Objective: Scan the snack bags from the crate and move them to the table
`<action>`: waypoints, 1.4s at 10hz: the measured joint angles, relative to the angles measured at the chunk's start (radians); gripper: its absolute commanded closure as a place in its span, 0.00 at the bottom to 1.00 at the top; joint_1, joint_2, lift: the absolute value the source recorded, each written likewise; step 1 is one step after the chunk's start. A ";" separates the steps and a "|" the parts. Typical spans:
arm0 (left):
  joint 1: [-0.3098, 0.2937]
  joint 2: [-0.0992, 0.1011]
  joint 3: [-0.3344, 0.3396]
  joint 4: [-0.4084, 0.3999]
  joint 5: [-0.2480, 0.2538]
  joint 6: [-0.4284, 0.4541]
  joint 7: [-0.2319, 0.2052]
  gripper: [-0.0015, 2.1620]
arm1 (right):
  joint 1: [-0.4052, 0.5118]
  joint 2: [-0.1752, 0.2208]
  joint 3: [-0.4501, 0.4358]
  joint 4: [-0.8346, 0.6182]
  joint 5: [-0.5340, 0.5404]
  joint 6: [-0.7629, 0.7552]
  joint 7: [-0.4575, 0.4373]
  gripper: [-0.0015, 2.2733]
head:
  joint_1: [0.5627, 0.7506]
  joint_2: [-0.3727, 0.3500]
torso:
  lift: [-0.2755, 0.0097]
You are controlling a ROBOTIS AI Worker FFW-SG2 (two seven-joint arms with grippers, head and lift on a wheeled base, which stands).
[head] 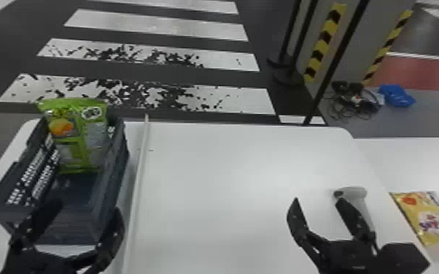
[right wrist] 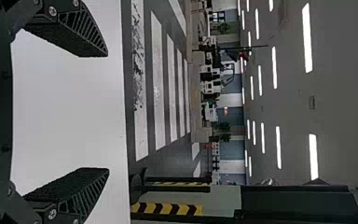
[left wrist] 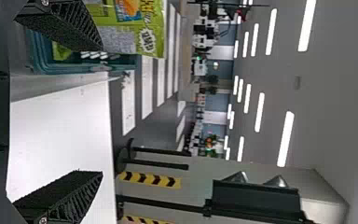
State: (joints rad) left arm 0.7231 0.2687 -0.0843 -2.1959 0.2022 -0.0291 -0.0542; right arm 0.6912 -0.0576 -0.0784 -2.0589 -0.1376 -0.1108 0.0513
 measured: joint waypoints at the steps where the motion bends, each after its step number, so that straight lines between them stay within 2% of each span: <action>1: -0.007 -0.002 0.035 -0.041 0.007 0.152 -0.008 0.02 | 0.002 -0.002 0.000 -0.004 0.001 0.000 -0.001 0.06 | 0.70 0.34 | 0.63; 2: -0.011 -0.005 0.063 -0.067 0.016 0.217 -0.017 0.02 | 0.004 -0.008 -0.002 -0.010 0.000 0.000 -0.001 0.06 | 0.70 0.36 | 0.63; 3: -0.020 -0.006 0.089 -0.082 0.027 0.237 -0.020 0.02 | 0.008 -0.013 -0.007 -0.015 -0.001 0.000 0.000 0.06 | 0.70 0.38 | 0.63; 6: -0.093 -0.008 0.129 -0.053 0.063 0.223 -0.012 0.02 | 0.020 -0.023 -0.010 -0.021 0.001 0.005 0.001 0.06 | 0.70 0.42 | 0.63; 8: -0.186 -0.007 0.167 0.038 0.119 0.191 -0.034 0.02 | 0.040 -0.028 -0.011 -0.040 0.012 0.027 0.002 0.06 | 0.70 0.48 | 0.63; 10: -0.305 0.006 0.185 0.164 0.163 0.158 -0.079 0.03 | 0.065 -0.030 -0.011 -0.058 0.027 0.033 0.007 0.06 | 0.70 0.52 | 0.63; 11: -0.364 0.008 0.191 0.232 0.182 0.135 -0.111 0.03 | 0.075 -0.029 -0.007 -0.059 0.040 0.033 0.007 0.06 | 0.70 0.54 | 0.63; 14: -0.502 0.002 0.193 0.376 0.214 0.089 -0.159 0.03 | 0.113 -0.022 0.007 -0.084 0.060 0.052 0.011 0.06 | 0.70 0.58 | 0.63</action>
State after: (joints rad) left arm 0.2212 0.2711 0.1088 -1.8195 0.4162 0.0600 -0.2128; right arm 0.8039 -0.0793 -0.0711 -2.1426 -0.0776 -0.0584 0.0627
